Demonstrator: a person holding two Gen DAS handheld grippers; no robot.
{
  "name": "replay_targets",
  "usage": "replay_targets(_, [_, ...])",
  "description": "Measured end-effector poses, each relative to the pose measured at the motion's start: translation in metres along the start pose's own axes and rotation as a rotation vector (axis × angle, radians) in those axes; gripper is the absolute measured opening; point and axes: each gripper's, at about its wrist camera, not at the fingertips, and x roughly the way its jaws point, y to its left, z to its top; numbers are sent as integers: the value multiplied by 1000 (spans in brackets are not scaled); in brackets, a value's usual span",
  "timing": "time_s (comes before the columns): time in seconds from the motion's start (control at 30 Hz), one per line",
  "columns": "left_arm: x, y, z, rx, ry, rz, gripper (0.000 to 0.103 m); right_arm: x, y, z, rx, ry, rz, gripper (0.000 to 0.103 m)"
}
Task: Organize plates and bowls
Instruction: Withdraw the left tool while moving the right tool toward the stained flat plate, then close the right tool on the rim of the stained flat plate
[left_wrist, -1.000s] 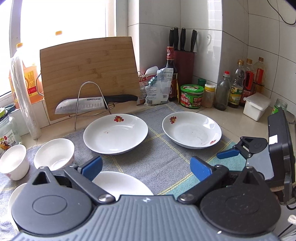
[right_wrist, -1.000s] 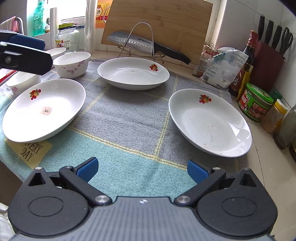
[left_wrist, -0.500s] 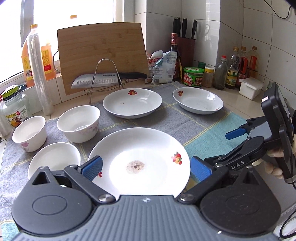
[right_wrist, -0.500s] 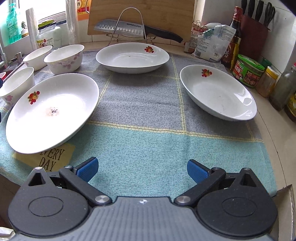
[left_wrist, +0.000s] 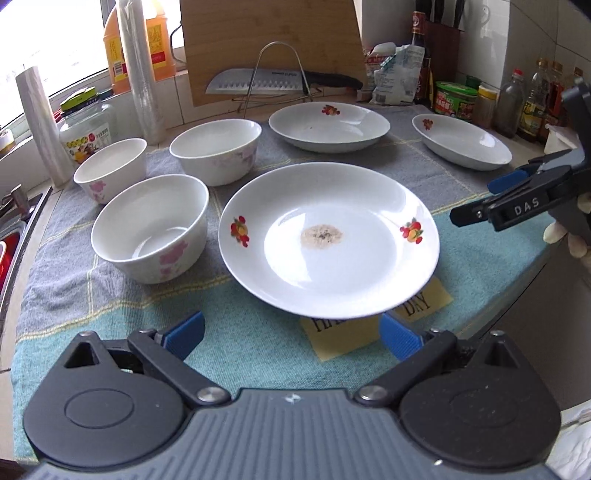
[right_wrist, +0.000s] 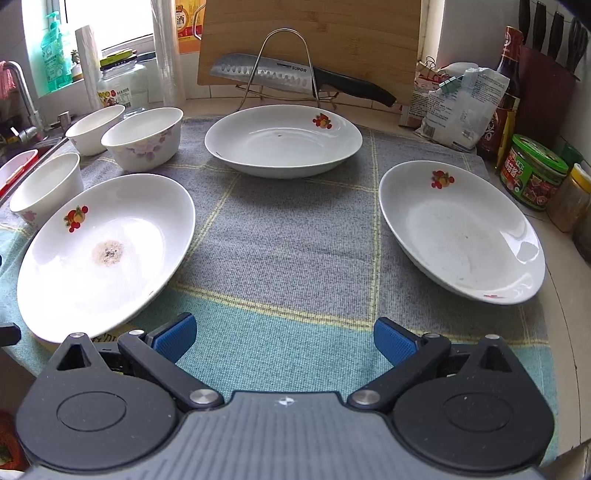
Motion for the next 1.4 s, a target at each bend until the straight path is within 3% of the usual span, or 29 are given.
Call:
replay_targets(0.13, [13,-10,-5,-23,37,53,101,5,-13,9,-12,1,87,103])
replay_targets(0.33, [24,-15,-6,-30,45,63,101,9,-16,19,-44,12,165,103])
replay_targets(0.53, [34,-4,-4,-66,26,-19,101,13,4,29,-103,30,226,103])
replay_targets(0.83, [35,4,-6,30,-16,-100,102,41,50,46,-132,101,290,103])
replay_targets(1.4, [43,16,-1,147,-52,-208,102,64,80,54,-166,158,189,103])
